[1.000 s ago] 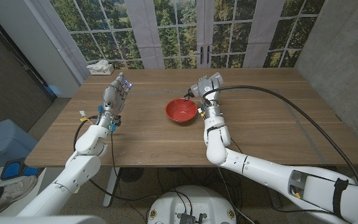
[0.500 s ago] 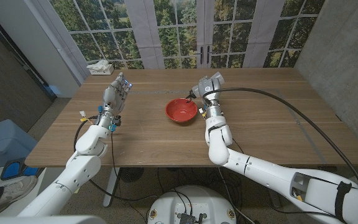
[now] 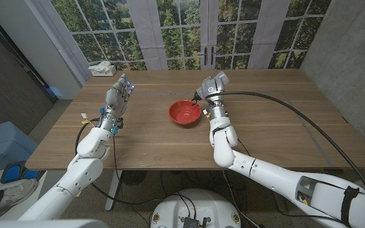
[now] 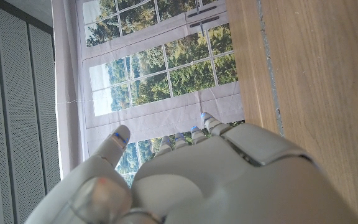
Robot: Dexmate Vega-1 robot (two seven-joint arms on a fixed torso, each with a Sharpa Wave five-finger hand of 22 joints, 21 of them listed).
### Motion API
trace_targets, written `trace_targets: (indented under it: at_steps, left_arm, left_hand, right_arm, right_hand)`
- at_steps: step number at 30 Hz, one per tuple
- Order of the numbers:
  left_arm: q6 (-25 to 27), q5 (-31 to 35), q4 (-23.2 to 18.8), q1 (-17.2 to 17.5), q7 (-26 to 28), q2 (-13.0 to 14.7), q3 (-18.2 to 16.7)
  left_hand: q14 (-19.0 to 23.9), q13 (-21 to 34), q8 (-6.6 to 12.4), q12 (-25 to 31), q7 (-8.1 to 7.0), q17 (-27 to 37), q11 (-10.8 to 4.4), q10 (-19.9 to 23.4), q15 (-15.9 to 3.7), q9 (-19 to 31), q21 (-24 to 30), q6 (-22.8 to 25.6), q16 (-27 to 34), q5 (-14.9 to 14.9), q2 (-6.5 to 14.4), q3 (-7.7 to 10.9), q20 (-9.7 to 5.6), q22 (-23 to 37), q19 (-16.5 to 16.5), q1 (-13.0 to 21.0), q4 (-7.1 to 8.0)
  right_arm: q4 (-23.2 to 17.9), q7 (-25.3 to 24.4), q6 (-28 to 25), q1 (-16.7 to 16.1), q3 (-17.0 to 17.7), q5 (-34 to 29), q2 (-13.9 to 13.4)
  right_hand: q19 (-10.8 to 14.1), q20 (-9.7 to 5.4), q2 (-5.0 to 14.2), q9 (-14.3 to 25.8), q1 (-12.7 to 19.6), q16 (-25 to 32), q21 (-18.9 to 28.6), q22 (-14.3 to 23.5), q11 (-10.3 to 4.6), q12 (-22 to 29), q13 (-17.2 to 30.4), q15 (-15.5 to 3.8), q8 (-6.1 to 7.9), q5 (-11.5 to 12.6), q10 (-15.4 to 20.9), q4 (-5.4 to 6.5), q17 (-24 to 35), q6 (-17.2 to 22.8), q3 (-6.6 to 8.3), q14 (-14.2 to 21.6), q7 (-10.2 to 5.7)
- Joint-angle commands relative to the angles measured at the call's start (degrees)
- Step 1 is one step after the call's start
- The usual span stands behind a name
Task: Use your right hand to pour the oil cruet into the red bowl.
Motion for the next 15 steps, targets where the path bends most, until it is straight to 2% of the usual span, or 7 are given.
trace_targets:
  at_steps: [1, 9, 10, 12, 13, 14, 15]
  left_arm:
    - [0.1, 0.0, 0.2, -0.2, 0.1, 0.0, 0.0]
    - [0.5, -0.2, 0.4, -0.5, -0.1, 0.0, 0.1]
    - [0.6, -0.2, 0.5, -0.6, -0.1, 0.0, 0.1]
    - [0.5, -0.3, 0.7, -0.8, -0.2, -0.1, 0.2]
    - [0.6, -0.2, 0.7, -0.8, -0.2, 0.0, 0.2]
    - [0.6, -0.2, 0.7, -0.8, -0.1, -0.1, 0.2]
    - [0.7, -0.2, 0.7, -0.8, -0.1, -0.1, 0.2]
  left_hand:
    - [-4.3, 0.1, 0.21, 0.2, -0.57, 0.0, 0.00, -3.2, -5.24, 0.2, -0.2, 0.0, 0.1, 0.2, 3.7, -0.11, -2.21, 0.1, 0.2, -0.4, -0.47]
    - [-4.3, 0.1, 0.27, 0.2, -0.57, -0.1, 0.05, -3.2, -5.23, 0.2, -0.2, 0.1, 0.0, 0.1, 3.7, -0.25, -2.28, 0.1, 0.2, -0.2, -0.79]
    - [-4.3, 0.1, 0.28, 0.2, -0.59, -0.1, 0.05, -3.2, -5.21, 0.2, -0.2, 0.1, 0.0, 0.1, 3.7, -0.26, -2.27, 0.1, 0.2, -0.2, -0.82]
    - [-4.3, 0.1, 0.26, 0.1, -0.60, -0.1, 0.04, -3.3, -5.21, 0.2, -0.3, 0.1, 0.0, 0.1, 3.7, -0.28, -2.26, 0.1, 0.2, -0.2, -0.89]
    - [-4.3, 0.1, 0.28, 0.1, -0.58, -0.1, 0.00, -3.3, -5.17, 0.2, -0.3, 0.1, 0.0, 0.1, 3.7, -0.29, -2.29, 0.1, 0.2, -0.2, -0.91]
    - [-4.3, 0.1, 0.27, 0.2, -0.58, -0.1, 0.03, -3.3, -5.19, 0.2, -0.3, 0.1, 0.0, 0.1, 3.8, -0.30, -2.26, 0.1, 0.2, -0.1, -0.95]
    - [-4.3, 0.1, 0.29, 0.2, -0.61, -0.1, 0.01, -3.3, -5.17, 0.2, -0.3, 0.2, 0.0, 0.0, 3.8, -0.31, -2.29, 0.1, 0.2, -0.1, -0.97]
  right_arm:
    - [-2.4, 4.9, 5.6, -0.6, 1.5, -2.6, -1.4]
    - [-6.3, 6.7, 8.7, -1.7, 3.2, -0.1, -1.9]
    - [-6.6, 3.8, 9.5, -2.1, 3.7, 1.7, -2.3]
    - [-6.9, 5.9, 9.5, -1.9, 3.8, 1.0, -2.0]
    - [-7.3, 2.3, 10.6, -2.3, 4.4, 3.3, -2.5]
    - [-6.9, 6.8, 9.5, -1.8, 4.0, 0.4, -1.7]
    - [-7.4, 2.8, 10.6, -2.3, 4.7, 3.1, -2.2]
  right_hand:
    - [1.0, -6.11, 2.10, -2.0, 6.5, 0.0, -0.6, 0.0, -0.16, -1.4, 8.2, 0.10, 0.23, -1.5, 17.5, 1.90, 0.2, 17.8, 1.55, 1.2, 3.10]
    - [2.6, -6.13, 0.46, -3.6, 9.3, -0.6, -1.7, -1.0, 2.13, -2.4, 5.5, 0.08, -0.37, -1.7, 20.2, 2.12, -0.1, 21.2, 0.77, 2.3, 4.73]
    - [2.7, -6.13, 0.31, -3.8, 9.6, -0.7, -1.8, -1.1, 2.32, -2.6, 5.1, 0.08, -0.51, -1.7, 20.6, 2.14, -0.2, 21.4, 0.67, 2.5, 4.85]
    - [3.1, -6.14, -0.18, -4.1, 10.4, -1.0, -2.1, -1.2, 3.10, -3.3, 3.8, 0.08, -1.16, -1.5, 21.5, 2.18, -0.3, 21.7, 0.45, 3.2, 4.90]
    - [3.1, -6.09, -0.13, -4.1, 10.4, -1.1, -2.1, -1.2, 2.96, -3.4, 3.6, 0.10, -1.20, -1.4, 21.6, 2.44, -0.3, 22.1, 0.24, 3.4, 5.19]
    - [3.1, -6.08, -0.19, -4.1, 10.4, -1.1, -2.1, -1.2, 2.94, -3.4, 3.5, 0.10, -1.28, -1.4, 21.7, 2.50, -0.3, 22.2, 0.13, 3.5, 5.29]
    - [3.1, -6.08, -0.27, -4.1, 10.4, -1.2, -2.2, -1.3, 2.91, -3.5, 3.4, 0.10, -1.31, -1.3, 21.8, 2.53, -0.3, 22.3, 0.04, 3.5, 5.24]
